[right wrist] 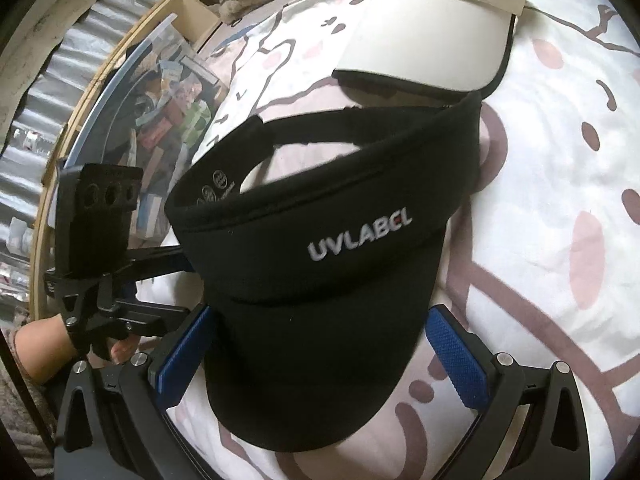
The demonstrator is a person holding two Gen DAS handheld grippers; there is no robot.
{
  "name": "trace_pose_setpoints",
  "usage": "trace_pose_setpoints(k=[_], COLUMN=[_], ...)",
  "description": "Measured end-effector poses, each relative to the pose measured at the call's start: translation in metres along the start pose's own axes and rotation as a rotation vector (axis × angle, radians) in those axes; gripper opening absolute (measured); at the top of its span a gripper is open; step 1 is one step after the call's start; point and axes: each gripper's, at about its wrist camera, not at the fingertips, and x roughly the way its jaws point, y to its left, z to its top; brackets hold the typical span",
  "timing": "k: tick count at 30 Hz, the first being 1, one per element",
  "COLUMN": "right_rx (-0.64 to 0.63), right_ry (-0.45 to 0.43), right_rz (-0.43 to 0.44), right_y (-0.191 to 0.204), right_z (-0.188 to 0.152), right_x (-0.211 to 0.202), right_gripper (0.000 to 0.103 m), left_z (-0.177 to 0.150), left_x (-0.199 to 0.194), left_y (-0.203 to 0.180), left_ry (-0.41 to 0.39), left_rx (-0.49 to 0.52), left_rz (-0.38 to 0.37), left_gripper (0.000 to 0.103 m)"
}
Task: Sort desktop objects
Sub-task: 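Carry the black visor cap with the left tool across the sheet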
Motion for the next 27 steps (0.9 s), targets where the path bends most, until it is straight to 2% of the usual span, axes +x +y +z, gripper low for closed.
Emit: trace_pose_setpoints(k=[4, 6, 10, 20, 25, 27], right_rx=[0.092, 0.080, 0.017, 0.062, -0.017, -0.062], right_ry=[-0.007, -0.006, -0.003, 0.000, -0.014, -0.030], right_rz=[0.070, 0.073, 0.048, 0.020, -0.010, -0.024], right_y=[-0.014, -0.011, 0.000, -0.001, 0.010, 0.018], right_z=[0.005, 0.006, 0.009, 0.016, 0.019, 0.021], right_x=[0.000, 0.001, 0.008, 0.013, 0.005, -0.002], right_gripper=[0.103, 0.103, 0.103, 0.103, 0.103, 0.103], left_z=[0.003, 0.005, 0.001, -0.001, 0.003, 0.005], left_x=[0.002, 0.004, 0.010, 0.007, 0.002, -0.006], left_y=[0.001, -0.002, -0.011, -0.006, -0.014, -0.021], left_ry=[0.000, 0.006, 0.007, -0.025, -0.018, -0.038], left_rx=[0.000, 0.021, 0.089, 0.059, 0.060, 0.081], left_rz=[-0.022, -0.020, 0.033, 0.045, 0.044, 0.056], left_gripper=[0.103, 0.103, 0.103, 0.103, 0.103, 0.103])
